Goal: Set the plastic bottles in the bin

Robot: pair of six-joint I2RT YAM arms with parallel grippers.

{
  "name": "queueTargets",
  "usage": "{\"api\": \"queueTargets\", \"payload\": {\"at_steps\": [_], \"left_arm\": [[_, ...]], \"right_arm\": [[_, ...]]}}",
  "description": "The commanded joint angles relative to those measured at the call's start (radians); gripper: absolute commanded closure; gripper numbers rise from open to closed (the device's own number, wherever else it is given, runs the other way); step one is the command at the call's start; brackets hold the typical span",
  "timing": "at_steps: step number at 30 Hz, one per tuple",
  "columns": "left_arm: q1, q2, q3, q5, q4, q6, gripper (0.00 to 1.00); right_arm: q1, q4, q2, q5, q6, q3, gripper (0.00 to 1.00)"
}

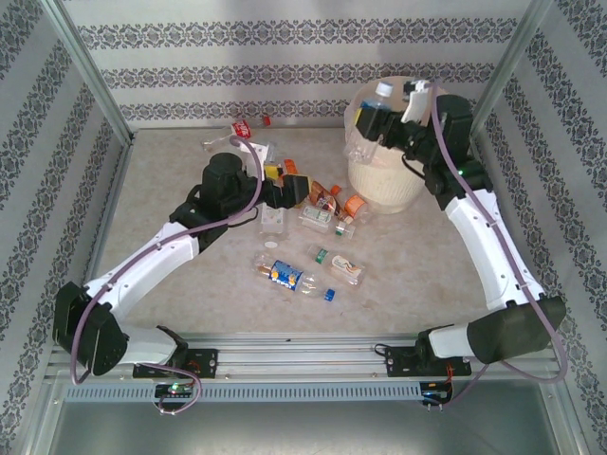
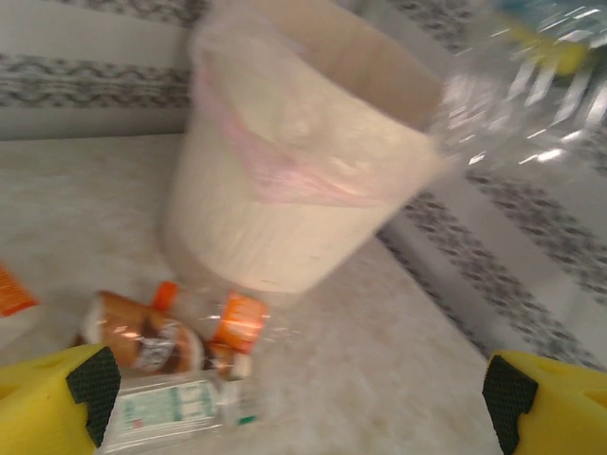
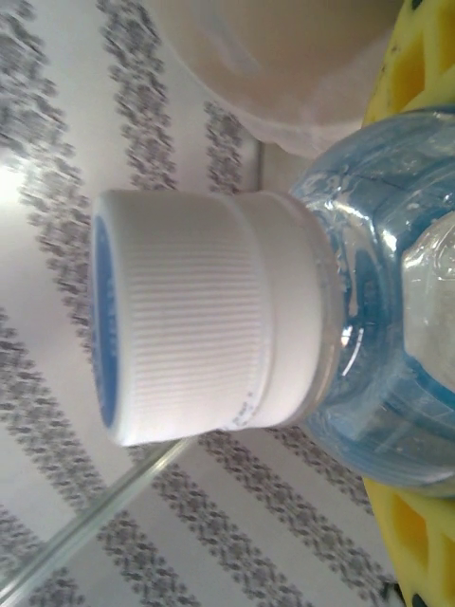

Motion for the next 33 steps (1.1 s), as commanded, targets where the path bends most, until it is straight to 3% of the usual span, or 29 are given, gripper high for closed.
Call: {"api": "queueTargets", "payload": {"at_steps": [1, 7, 16, 25, 33], "left_arm": [[0.01, -0.034, -0.03, -0.218, -0.081, 0.02, 0.0], [0.013, -0.091, -0.087, -0.39, -0.114, 0.003, 0.0], [0.017, -0.129, -0.138, -0.65, -0.202, -0.065, 0.0], [0.019, -0.109, -0.133, -0.742, -0.267, -0.113, 0.0], [0.02, -0.085, -0.124, -0.754, -0.3, -0.142, 0.0]], "right_arm": [[-0.034, -0.044, 0.034, 0.07, -0.038, 0.086, 0.55], [-0.103, -0.147, 0.096, 0.141, -0.078, 0.228, 0.55], [-0.189, -0.24, 0.134, 0.295, -0.147, 0.299, 0.53], [-0.21, -0.467, 0.233, 0.498, -0.283, 0.418, 0.52], [-0.206, -0.611, 0.365, 0.482, -0.294, 0.538, 0.49]]}}
